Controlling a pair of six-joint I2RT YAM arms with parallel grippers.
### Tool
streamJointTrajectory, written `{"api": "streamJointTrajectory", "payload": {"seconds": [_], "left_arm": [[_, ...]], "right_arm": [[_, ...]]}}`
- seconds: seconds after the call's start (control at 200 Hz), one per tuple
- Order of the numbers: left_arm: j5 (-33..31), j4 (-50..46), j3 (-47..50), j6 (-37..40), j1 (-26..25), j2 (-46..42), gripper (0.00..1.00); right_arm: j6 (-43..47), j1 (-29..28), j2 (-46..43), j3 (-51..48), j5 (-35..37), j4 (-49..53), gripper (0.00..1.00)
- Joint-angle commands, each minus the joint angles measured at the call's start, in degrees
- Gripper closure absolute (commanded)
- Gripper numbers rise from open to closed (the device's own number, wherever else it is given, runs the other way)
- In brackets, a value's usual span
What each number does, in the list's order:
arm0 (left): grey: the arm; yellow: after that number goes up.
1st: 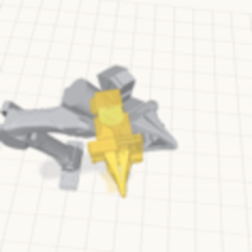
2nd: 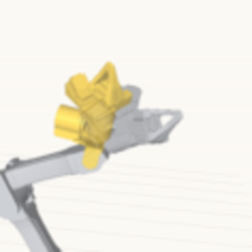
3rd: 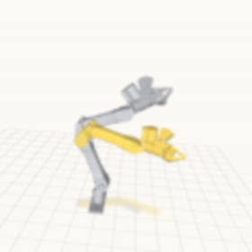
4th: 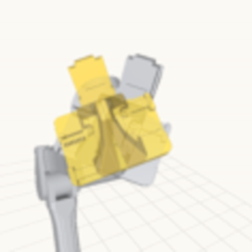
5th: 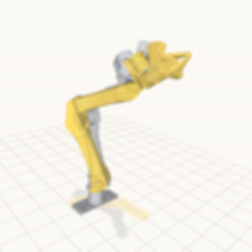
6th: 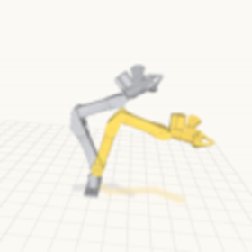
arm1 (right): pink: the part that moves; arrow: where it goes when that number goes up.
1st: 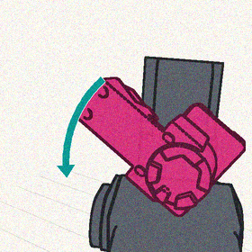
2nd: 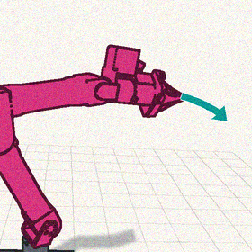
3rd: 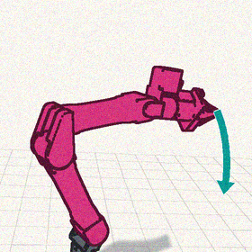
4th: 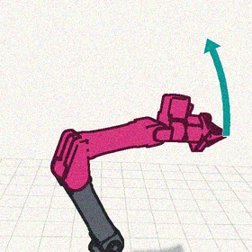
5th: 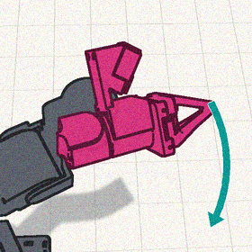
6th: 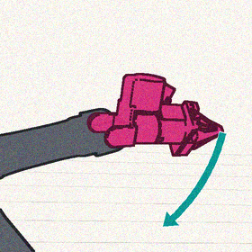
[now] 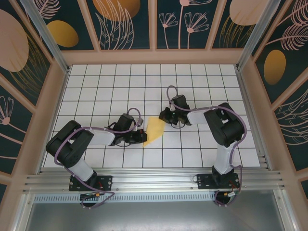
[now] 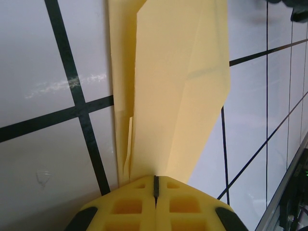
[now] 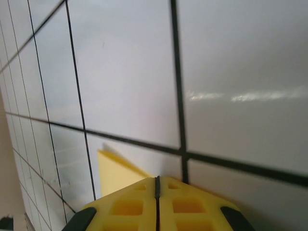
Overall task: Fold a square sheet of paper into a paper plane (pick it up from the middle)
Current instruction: Fourth fold the wing at the center of the table.
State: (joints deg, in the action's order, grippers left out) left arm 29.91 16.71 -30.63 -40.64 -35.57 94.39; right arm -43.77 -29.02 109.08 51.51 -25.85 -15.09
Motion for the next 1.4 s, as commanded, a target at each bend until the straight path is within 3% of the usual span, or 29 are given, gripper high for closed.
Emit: {"api": "streamJointTrajectory", "payload": {"seconds": [0.0, 0.26, 0.47, 0.881, 1.001, 1.396], "left_arm": [[-8.99, -11.00, 3.73, 2.76, 0.26, 5.01, 1.00], [-8.72, -10.74, 3.34, 2.53, 0.23, 4.95, 1.00], [-8.30, -10.56, 3.03, 2.54, 0.23, 5.33, 1.00], [-8.36, -10.64, 2.81, 2.42, 0.30, 5.18, 1.00], [-8.57, -10.74, 2.77, 2.41, 0.29, 5.02, 1.00], [-9.16, -10.77, 3.46, 2.28, 0.30, 4.89, 1.00]], "right_arm": [[1.17, 2.46, 2.00, -0.23, 0.98, -1.90, 0.90], [3.17, 2.15, -4.67, 2.26, 1.42, 3.59, 0.89], [2.58, -1.96, -11.72, 0.15, 2.85, 4.43, 0.89], [-5.94, -13.84, -5.38, -5.66, 1.15, -6.05, 0.91], [-7.66, -14.86, -4.07, -7.79, -0.49, -9.82, 0.92], [-5.41, -14.48, -3.02, -6.75, 8.12, -1.93, 0.92]]}}
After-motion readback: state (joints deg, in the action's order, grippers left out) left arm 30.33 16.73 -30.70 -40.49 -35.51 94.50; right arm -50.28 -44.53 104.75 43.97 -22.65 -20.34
